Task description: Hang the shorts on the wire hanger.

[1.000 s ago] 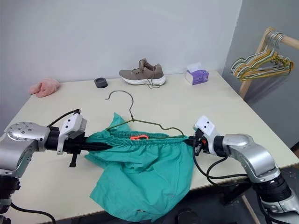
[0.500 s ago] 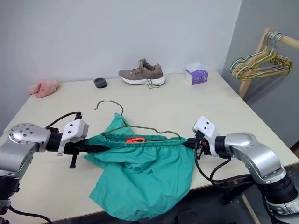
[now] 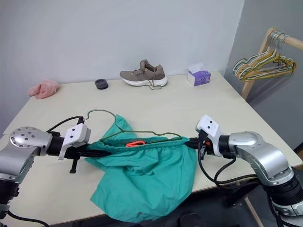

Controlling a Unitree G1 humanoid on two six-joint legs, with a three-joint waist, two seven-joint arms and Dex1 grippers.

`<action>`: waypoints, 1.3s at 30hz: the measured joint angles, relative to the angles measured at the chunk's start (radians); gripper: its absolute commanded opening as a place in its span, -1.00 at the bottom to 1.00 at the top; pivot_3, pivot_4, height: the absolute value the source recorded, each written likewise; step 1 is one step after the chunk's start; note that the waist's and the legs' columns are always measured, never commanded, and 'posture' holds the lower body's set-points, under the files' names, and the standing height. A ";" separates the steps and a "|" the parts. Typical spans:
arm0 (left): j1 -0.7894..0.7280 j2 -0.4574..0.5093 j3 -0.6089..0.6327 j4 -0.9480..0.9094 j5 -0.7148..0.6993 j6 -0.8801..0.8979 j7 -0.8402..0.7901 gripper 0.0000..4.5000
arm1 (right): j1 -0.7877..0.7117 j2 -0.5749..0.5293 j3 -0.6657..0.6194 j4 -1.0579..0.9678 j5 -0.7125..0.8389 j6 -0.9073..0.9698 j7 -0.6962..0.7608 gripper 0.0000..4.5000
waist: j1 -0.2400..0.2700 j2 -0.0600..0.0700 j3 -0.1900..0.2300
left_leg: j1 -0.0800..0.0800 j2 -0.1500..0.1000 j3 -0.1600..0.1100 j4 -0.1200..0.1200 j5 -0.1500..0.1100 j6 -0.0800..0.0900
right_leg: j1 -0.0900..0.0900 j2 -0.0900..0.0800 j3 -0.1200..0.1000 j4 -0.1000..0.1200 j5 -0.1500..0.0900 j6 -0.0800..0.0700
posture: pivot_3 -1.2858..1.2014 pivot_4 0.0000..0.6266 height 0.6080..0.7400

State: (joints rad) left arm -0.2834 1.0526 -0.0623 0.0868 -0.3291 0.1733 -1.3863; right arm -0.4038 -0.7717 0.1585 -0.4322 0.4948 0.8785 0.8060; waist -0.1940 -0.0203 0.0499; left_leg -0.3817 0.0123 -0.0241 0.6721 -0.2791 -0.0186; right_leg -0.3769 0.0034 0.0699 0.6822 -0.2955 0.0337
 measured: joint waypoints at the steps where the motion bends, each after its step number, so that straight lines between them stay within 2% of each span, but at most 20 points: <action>1: 0.004 0.001 0.000 -0.004 0.000 0.001 0.000 -1.00 | -0.003 -0.002 0.000 0.004 0.000 -0.001 0.000 -0.99 | 0.000 0.000 0.000 | 0.000 0.000 0.000 0.000 0.000 0.000 | 0.000 0.000 0.000 0.000 0.000 0.000 | -0.11 -1.00 1.00; 8: 0.034 0.017 0.000 -0.039 -0.015 0.091 0.001 -1.00 | -0.010 -0.008 0.025 0.042 -0.043 -0.047 -0.031 -0.99 | 0.000 0.000 0.000 | 0.000 0.000 0.000 0.000 0.000 0.000 | 0.000 -0.001 0.000 0.000 0.000 0.000 | -0.11 -1.00 1.00; 15: 0.032 0.017 0.000 -0.028 0.002 0.094 0.022 -1.00 | -0.011 -0.015 0.067 0.027 -0.095 -0.131 -0.025 -0.99 | 0.000 0.000 0.000 | 0.000 0.000 0.000 0.000 0.000 0.000 | 0.000 -0.001 0.000 0.000 0.000 0.000 | -0.11 -1.00 1.00; 19: 0.019 0.012 0.000 -0.013 0.023 0.085 0.035 -1.00 | -0.070 -0.019 0.104 -0.022 -0.119 -0.124 -0.007 -0.99 | -0.002 0.001 0.000 | 0.000 0.000 0.000 0.000 0.000 0.000 | -0.001 -0.001 0.000 0.001 0.000 0.000 | -0.11 -1.00 1.00; 26: 0.018 -0.032 -0.019 -0.013 0.050 0.092 0.045 -1.00 | -0.161 0.038 0.185 -0.055 -0.139 -0.065 -0.004 -0.99 | 0.001 0.000 0.000 | -0.001 -0.001 0.000 0.000 0.000 0.000 | -0.001 -0.002 -0.001 0.000 0.000 0.000 | -0.12 -1.00 1.00; 31: 0.016 -0.067 -0.024 -0.031 0.055 0.113 0.051 -1.00 | -0.165 0.032 0.225 -0.052 -0.172 -0.065 0.020 -0.36 | 0.000 0.000 0.000 | -0.001 -0.002 0.000 0.000 0.000 0.000 | -0.001 -0.003 -0.001 0.000 0.001 -0.001 | -0.13 -1.00 1.00; 39: 0.016 -0.085 -0.024 -0.068 0.055 0.129 0.059 -1.00 | -0.105 -0.058 0.166 -0.081 -0.156 0.005 0.055 0.90 | -0.001 0.000 0.000 | -0.001 -0.002 0.000 0.000 0.000 0.000 | 0.000 -0.003 -0.001 0.000 0.000 0.000 | -0.14 -1.00 1.00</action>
State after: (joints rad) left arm -0.2674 0.9673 -0.0863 0.0186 -0.2744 0.3026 -1.3270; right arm -0.5089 -0.8301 0.3244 -0.5127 0.3388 0.8833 0.8606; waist -0.1952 -0.0206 0.0497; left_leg -0.3823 0.0107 -0.0245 0.6725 -0.2790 -0.0186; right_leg -0.3773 0.0003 0.0688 0.6825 -0.2953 0.0336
